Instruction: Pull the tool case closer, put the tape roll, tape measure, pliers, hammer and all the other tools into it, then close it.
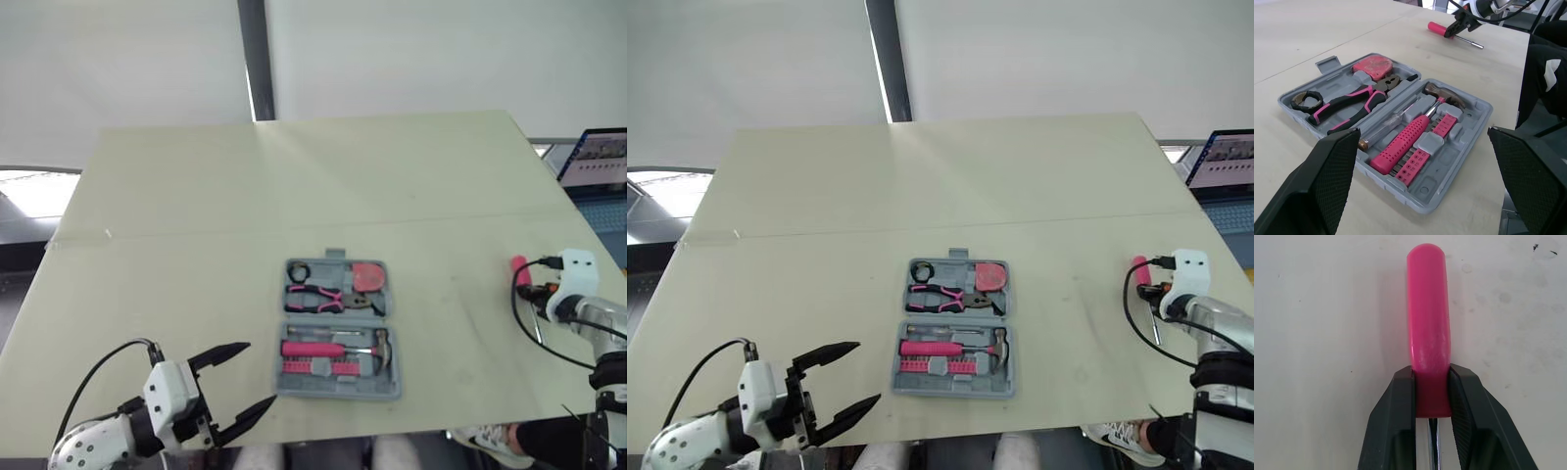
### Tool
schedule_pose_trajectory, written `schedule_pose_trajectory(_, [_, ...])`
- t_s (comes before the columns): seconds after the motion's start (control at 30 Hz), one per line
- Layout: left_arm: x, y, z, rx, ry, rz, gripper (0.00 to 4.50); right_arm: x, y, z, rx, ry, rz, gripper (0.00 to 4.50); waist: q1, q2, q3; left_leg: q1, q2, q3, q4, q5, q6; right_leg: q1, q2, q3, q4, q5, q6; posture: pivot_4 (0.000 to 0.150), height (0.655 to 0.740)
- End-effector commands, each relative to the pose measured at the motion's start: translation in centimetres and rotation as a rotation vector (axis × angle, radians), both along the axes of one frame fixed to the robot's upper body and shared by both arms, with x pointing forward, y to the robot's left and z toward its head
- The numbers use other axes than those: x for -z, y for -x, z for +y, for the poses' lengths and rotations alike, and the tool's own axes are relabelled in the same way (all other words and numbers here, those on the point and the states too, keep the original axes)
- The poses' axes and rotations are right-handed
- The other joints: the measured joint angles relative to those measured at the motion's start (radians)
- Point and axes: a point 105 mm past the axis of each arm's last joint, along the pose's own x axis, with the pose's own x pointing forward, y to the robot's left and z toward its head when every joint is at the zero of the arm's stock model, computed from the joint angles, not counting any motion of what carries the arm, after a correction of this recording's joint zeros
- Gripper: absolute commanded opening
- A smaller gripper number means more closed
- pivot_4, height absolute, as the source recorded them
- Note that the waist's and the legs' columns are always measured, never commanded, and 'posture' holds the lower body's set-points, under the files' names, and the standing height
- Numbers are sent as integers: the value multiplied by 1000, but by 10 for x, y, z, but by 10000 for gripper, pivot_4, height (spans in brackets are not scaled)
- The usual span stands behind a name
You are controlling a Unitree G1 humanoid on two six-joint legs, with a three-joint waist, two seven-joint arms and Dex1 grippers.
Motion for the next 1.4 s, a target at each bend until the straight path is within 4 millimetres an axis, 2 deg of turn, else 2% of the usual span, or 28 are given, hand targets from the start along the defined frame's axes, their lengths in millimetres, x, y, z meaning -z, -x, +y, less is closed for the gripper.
schedule_pose_trajectory(0.03, [-2, 0, -1, -7, 5, -18, 45000, -13, -4, 7, -56, 16, -22, 4234, -3, 0, 0, 0, 0, 0, 0, 0, 0, 0, 0, 0, 0, 0, 0, 1500, 7373])
schedule_pose_trajectory(0.17, [0, 3, 6, -17, -6, -5, 45000, -29, -3, 37, -205, 31, -13, 4234, -4, 0, 0, -4, 0, 0, 0, 0, 0, -4, 0, 0, 1, 0, 0, 1500, 7373])
schedule_pose_trajectory(0.23, [3, 3, 13, -25, -21, 7, 45000, -42, 3, 71, -358, 43, 20, 4234, -3, 2, 0, -8, 0, 0, 1, 0, 0, -9, 0, 0, 2, 0, 0, 1500, 7373])
schedule_pose_trajectory(0.37, [2, 1, 26, -40, -44, 6, 45000, -51, 29, 120, -629, 109, 156, 4234, -1, 3, 1, -13, 1, 0, 4, 0, -1, -14, 0, 0, 4, 0, 0, 1500, 7373])
schedule_pose_trajectory(0.5, [1, 7, 35, -56, -59, 21, 45000, -70, 55, 168, -881, 144, 226, 4234, 6, 0, 2, -14, 1, -2, 5, 0, -1, -13, 0, -1, 3, 0, 0, 1500, 7373])
schedule_pose_trajectory(0.67, [3, 4, 39, -75, -68, 12, 45000, -89, 64, 206, -1034, 156, 256, 4234, 7, 0, 3, -14, 1, -2, 6, 0, -1, -13, 0, -1, 3, 0, 0, 1500, 7373])
schedule_pose_trajectory(0.83, [5, 13, 40, -70, -80, 31, 45000, -95, 87, 273, -1275, 139, 285, 4234, -5, -1, 3, -15, 1, -3, 6, 0, -1, -16, 0, -2, 5, 0, 0, 1500, 7373])
schedule_pose_trajectory(1.1, [5, 22, 47, -91, -90, 55, 45000, -76, 100, 319, -1433, 278, 316, 4234, -5, -3, 3, -26, 1, -3, 12, 0, -1, -26, 0, -2, 10, 0, -1, 1500, 7373])
schedule_pose_trajectory(1.4, [7, 44, 51, -26, -132, 113, 45000, -54, 117, 328, -1517, 376, 387, 4234, -10, -4, 3, -28, 1, -4, 13, 0, -1, -28, 0, -3, 11, 0, -1, 1500, 7373])
